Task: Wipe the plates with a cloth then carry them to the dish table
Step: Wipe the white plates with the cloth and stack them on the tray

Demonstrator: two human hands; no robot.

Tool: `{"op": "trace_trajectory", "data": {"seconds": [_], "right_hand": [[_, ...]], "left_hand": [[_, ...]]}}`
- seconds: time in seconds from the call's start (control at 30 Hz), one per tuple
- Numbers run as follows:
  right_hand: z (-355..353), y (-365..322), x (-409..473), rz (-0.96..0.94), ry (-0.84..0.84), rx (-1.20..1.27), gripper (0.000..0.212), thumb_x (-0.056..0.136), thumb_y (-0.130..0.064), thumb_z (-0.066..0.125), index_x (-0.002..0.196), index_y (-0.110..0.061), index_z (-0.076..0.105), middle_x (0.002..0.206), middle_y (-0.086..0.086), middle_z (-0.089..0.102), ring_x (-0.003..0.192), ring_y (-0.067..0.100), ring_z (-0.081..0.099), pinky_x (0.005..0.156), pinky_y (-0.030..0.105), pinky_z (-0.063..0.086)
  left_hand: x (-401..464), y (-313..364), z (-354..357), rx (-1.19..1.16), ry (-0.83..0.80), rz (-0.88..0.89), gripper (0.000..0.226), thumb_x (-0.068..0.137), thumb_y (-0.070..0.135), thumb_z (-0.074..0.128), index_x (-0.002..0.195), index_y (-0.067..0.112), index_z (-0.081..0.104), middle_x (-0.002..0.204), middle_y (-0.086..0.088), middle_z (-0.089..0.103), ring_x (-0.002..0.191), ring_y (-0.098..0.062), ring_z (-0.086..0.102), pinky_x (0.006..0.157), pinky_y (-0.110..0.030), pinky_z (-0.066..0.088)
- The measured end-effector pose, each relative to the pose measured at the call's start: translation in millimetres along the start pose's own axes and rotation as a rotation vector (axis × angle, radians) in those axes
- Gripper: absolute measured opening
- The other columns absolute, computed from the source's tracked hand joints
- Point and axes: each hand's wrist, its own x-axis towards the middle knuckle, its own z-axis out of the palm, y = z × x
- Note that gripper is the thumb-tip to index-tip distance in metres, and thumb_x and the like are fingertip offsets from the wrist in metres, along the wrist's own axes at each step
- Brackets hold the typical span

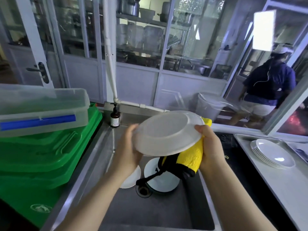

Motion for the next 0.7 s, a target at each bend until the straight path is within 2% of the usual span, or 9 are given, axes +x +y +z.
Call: {"op": "trace_trajectory", "data": {"seconds": [0.03, 0.1, 0.17, 0.27, 0.37, 0.43, 0.5, 0.6, 0.7], "right_hand": [[-3.1, -1.1, 0.6, 0.009, -0.021, 0.017, 0.026, 0.085, -0.013, 0.054, 0.107, -0.003, 0.064, 0.109, 0.025, 0.064, 0.097, 0.040, 0.062, 0.096, 0.056, 0.045], [-8.4, -2.3, 0.9, 0.021, -0.061, 0.024, 0.029, 0.084, -0.016, 0.055, 0.109, -0.004, 0.066, 0.108, 0.025, 0.066, 0.096, 0.039, 0.064, 0.095, 0.054, 0.047], [-11.9, -2.7, 1.0, 0.026, -0.104, 0.017, 0.027, 0.083, -0.017, 0.057, 0.103, -0.004, 0.068, 0.100, 0.023, 0.069, 0.086, 0.036, 0.067, 0.087, 0.050, 0.050], [-14.9, -2.0, 1.1, 0.069, -0.174, 0.023, 0.036, 0.072, -0.020, 0.061, 0.102, -0.004, 0.069, 0.096, 0.021, 0.070, 0.080, 0.035, 0.069, 0.074, 0.042, 0.056], [-19.0, 1.0, 3.4, 0.114, -0.189, 0.002, 0.049, 0.067, -0.026, 0.063, 0.111, -0.003, 0.067, 0.099, 0.020, 0.071, 0.082, 0.034, 0.070, 0.065, 0.038, 0.058], [-22.5, 4.5, 6.3, 0.120, -0.159, -0.025, 0.047, 0.075, -0.032, 0.063, 0.115, -0.006, 0.066, 0.105, 0.018, 0.071, 0.089, 0.033, 0.070, 0.067, 0.038, 0.058], [-28.3, 8.0, 10.5, 0.097, -0.081, -0.063, 0.040, 0.086, -0.037, 0.059, 0.115, -0.010, 0.066, 0.106, 0.014, 0.072, 0.093, 0.030, 0.070, 0.069, 0.038, 0.056], [-39.4, 12.7, 18.4, 0.007, 0.079, -0.097, 0.022, 0.092, -0.030, 0.057, 0.102, -0.015, 0.070, 0.087, 0.009, 0.075, 0.076, 0.025, 0.073, 0.062, 0.036, 0.056], [-36.4, 20.3, 24.0, -0.047, 0.060, -0.267, 0.022, 0.091, -0.015, 0.054, 0.102, -0.025, 0.071, 0.096, 0.013, 0.073, 0.087, 0.032, 0.070, 0.082, 0.050, 0.055]], "left_hand": [[1.3, -3.6, -0.8, -0.289, 0.019, -0.217, 0.045, 0.088, -0.001, 0.060, 0.123, 0.024, 0.049, 0.118, 0.016, 0.057, 0.100, 0.014, 0.056, 0.078, -0.004, 0.046], [2.9, -8.3, -2.0, -0.925, -0.035, -0.613, 0.037, 0.086, 0.000, 0.043, 0.121, 0.006, 0.054, 0.104, -0.008, 0.070, 0.086, -0.018, 0.070, 0.066, -0.029, 0.060], [0.4, -11.0, -6.0, -1.198, -0.111, -0.750, 0.037, 0.083, 0.021, 0.047, 0.109, 0.000, 0.063, 0.087, -0.014, 0.073, 0.071, -0.025, 0.071, 0.056, -0.032, 0.059], [2.4, -10.2, -6.0, -1.209, -0.151, -0.753, 0.049, 0.080, 0.049, 0.056, 0.100, 0.009, 0.076, 0.084, -0.009, 0.074, 0.068, -0.021, 0.071, 0.056, -0.030, 0.060], [4.5, -9.7, -5.4, -1.232, -0.161, -0.787, 0.043, 0.076, 0.029, 0.063, 0.110, 0.004, 0.068, 0.092, -0.013, 0.074, 0.074, -0.022, 0.073, 0.072, -0.036, 0.057], [3.4, -8.3, -6.1, -1.250, -0.154, -0.754, 0.042, 0.075, 0.021, 0.062, 0.113, 0.002, 0.064, 0.093, -0.014, 0.073, 0.074, -0.022, 0.073, 0.070, -0.032, 0.056], [0.0, -10.5, -7.3, -1.178, -0.135, -0.636, 0.029, 0.076, 0.020, 0.062, 0.102, 0.011, 0.073, 0.090, -0.009, 0.074, 0.077, -0.019, 0.072, 0.063, -0.029, 0.059], [-4.9, -4.4, -12.1, -0.948, -0.147, -0.398, 0.023, 0.079, 0.016, 0.065, 0.090, 0.031, 0.078, 0.092, 0.003, 0.075, 0.087, -0.014, 0.071, 0.061, -0.031, 0.059], [-7.7, 2.1, -14.8, -0.756, -0.153, -0.267, 0.022, 0.074, 0.028, 0.067, 0.092, 0.036, 0.077, 0.095, 0.001, 0.076, 0.092, -0.016, 0.071, 0.067, -0.036, 0.059]]}}
